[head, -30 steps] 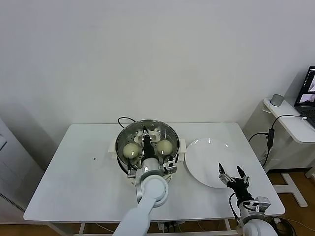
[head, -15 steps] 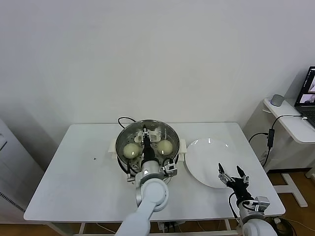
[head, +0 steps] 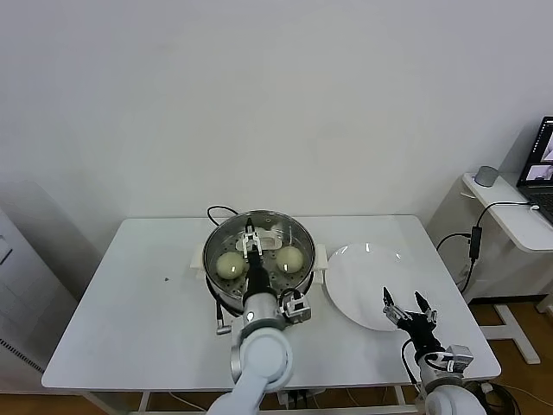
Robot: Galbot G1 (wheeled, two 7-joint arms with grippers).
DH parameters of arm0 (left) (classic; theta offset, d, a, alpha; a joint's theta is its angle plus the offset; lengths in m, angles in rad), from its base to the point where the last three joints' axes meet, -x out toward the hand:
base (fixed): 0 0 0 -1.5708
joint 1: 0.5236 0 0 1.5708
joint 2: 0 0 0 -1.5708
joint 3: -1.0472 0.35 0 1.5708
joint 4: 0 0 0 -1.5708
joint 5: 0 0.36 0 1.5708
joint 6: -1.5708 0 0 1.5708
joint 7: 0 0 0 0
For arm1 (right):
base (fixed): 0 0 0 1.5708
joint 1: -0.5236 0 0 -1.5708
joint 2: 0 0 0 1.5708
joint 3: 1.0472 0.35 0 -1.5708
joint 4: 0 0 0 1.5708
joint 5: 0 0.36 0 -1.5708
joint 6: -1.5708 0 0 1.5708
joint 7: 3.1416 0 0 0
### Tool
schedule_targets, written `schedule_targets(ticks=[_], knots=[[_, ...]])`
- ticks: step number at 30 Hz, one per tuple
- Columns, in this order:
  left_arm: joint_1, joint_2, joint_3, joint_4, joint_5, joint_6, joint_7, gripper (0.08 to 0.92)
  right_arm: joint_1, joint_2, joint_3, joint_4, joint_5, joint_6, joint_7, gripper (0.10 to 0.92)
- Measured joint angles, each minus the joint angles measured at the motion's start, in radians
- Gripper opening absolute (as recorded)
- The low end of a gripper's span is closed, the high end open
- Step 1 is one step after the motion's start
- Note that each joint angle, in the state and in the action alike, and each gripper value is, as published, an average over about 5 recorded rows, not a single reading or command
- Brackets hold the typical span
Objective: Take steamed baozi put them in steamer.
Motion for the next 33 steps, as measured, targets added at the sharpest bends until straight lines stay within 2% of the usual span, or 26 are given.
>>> schedule_targets(ticks=[11, 18, 24, 28, 33], knots=[[0.068, 0.008, -0.019, -0.123, -0.006, 0.0, 0.008, 0.823, -0.013, 0.004, -0.003, 0.009, 0.002, 0.013, -0.011, 0.823], [0.121, 0.053, -0.112, -0.221, -0.111, 0.0, -0.062, 0.823, -0.033, 0.011, -0.019, 0.041, 0.006, 0.025, -0.032, 0.823], [0.167, 0.101, -0.26, -0.294, -0.394, 0.0, -0.13, 0.823, -0.038, 0.011, -0.039, 0.071, -0.014, 0.06, -0.046, 0.823], [0.21, 0.108, -0.379, -0.327, -0.652, -0.019, -0.152, 0.823, -0.049, 0.015, -0.048, 0.097, -0.035, 0.078, -0.039, 0.823], [0.293, 0.088, -0.51, -0.344, -0.951, -0.155, -0.152, 0.823, -0.073, 0.017, -0.063, 0.133, -0.059, 0.089, -0.027, 0.823]])
